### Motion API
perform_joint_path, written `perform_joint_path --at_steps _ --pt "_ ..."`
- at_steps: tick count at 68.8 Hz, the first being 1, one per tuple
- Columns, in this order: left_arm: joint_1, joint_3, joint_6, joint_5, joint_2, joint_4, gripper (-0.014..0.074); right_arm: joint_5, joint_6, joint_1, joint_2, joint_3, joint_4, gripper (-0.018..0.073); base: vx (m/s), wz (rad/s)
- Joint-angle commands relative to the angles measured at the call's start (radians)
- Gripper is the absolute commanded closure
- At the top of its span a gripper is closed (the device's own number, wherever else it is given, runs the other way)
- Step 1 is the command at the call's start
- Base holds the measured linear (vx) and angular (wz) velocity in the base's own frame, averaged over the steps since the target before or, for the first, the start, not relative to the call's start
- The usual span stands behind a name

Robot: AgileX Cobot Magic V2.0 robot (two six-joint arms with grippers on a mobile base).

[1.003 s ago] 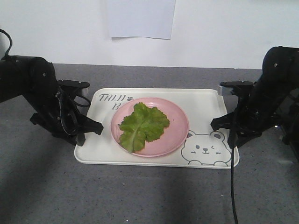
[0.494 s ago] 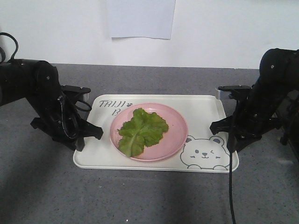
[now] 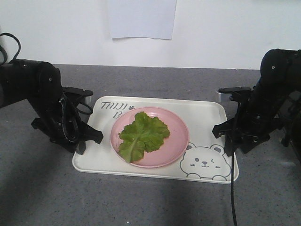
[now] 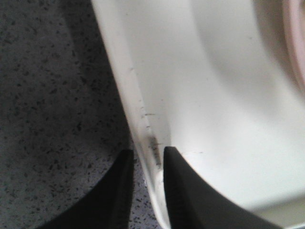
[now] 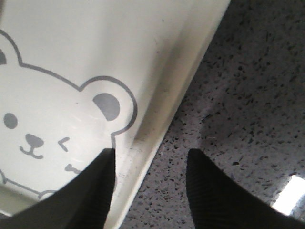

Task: Transfer vegetables to tray and serve
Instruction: 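Lower the tray with both grippers onto the grey counter, then open both grippers and lift them up away from the tray edges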

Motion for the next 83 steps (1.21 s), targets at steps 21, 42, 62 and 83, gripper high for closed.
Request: perform_joint_path --at_steps 21,42,62,83 --pt "-0.004 -0.030 -0.001 0.005 -0.054 -0.005 0.0253 0.004 0.019 -0.001 -0.056 -0.074 -0.022 0.0184 0.00 0.00" --pt "-0.004 -0.030 -0.012 -0.018 -0.130 0.014 0.0253 -0.029 0.012 0.000 -0.168 -0.215 0.033 0.0260 0.00 0.00" --pt "-0.004 -0.030 -0.012 -0.095 -0.322 0.010 0.0302 -0.142 -0.116 0.000 -0.346 -0.212 0.172 0.0575 0.00 0.00" --pt "-0.004 -0.024 0.005 -0.241 -0.657 0.010 0.0582 -0.203 -0.244 0.000 -0.617 -0.204 0.224 0.0565 0.00 0.00"
